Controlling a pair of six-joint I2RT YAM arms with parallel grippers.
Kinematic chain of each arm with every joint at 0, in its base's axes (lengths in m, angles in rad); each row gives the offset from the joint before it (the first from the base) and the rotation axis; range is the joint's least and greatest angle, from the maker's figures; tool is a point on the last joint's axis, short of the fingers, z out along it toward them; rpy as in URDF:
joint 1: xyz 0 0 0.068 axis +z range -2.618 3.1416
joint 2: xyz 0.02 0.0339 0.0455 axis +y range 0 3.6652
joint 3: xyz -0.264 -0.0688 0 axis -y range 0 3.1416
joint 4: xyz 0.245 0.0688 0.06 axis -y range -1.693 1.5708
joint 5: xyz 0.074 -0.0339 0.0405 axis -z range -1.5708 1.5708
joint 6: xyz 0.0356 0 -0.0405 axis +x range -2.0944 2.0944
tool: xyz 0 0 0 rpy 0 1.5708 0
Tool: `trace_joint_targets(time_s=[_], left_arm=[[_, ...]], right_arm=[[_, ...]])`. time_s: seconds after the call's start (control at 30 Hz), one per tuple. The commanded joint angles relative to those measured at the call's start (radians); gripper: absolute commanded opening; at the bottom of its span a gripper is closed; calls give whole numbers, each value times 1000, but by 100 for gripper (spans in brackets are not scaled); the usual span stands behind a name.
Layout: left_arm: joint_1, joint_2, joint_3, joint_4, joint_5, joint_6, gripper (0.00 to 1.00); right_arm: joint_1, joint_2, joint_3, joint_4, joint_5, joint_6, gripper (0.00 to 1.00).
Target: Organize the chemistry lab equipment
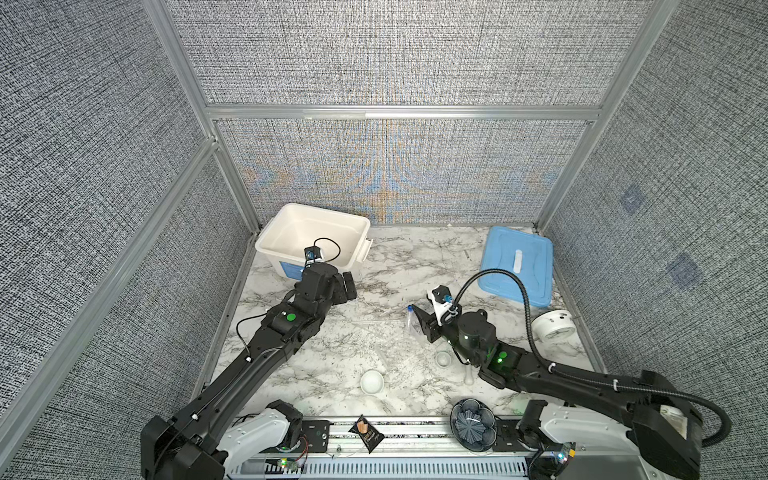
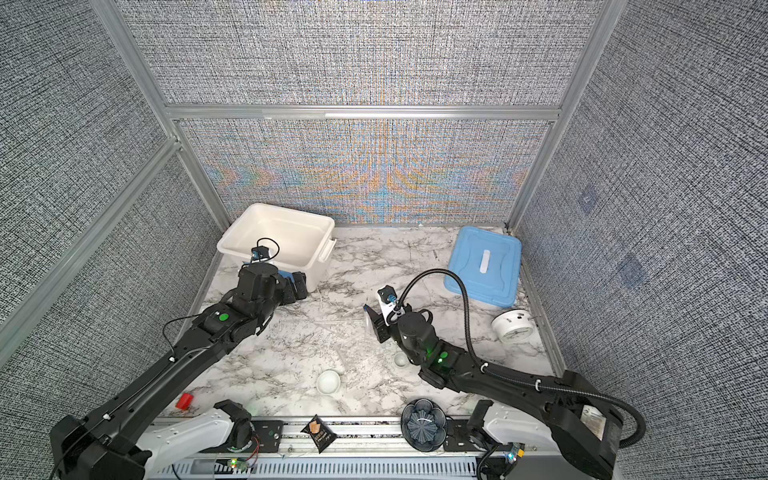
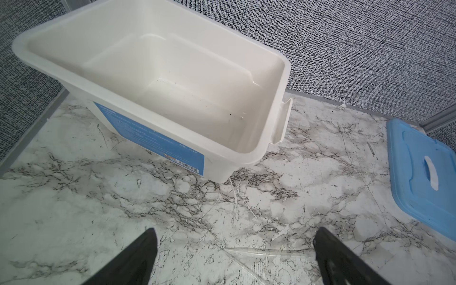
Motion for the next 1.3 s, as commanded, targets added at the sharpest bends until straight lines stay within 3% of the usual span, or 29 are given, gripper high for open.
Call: trace_joint_targets(time_s=[0.0,0.17,0.23,0.37,0.47,0.63,0.8,1.0,1.27], left_arm=[[1,13,27,51,-40,78,99],[30,47,128,84,-88,200,99],[39,69,174,84,-95,247,99],[71,128,248,36,-79,274,99],[97,156,273,21,-30,283,99],[145,175,276,0,49,249,99],[195,185,287,7,90,252,99],[221,171,273,20,113,229,99],[222,108,240,20,218,139,99]], right_arm=[[-57,-47,78,-295,-52,92,55],[-223,-82,129,-572,-204,131,57],[-330,-54,177,-717,-296,120,63],[-478,95,303,-949,-438,2,65],[-524,208,410,-1090,-458,-86,65],[-544,422,550,-1295,-465,-256,63],[-491,549,610,-1410,-451,-336,61],[-474,635,628,-1409,-317,-348,61],[-438,721,691,-1381,-282,-370,60]])
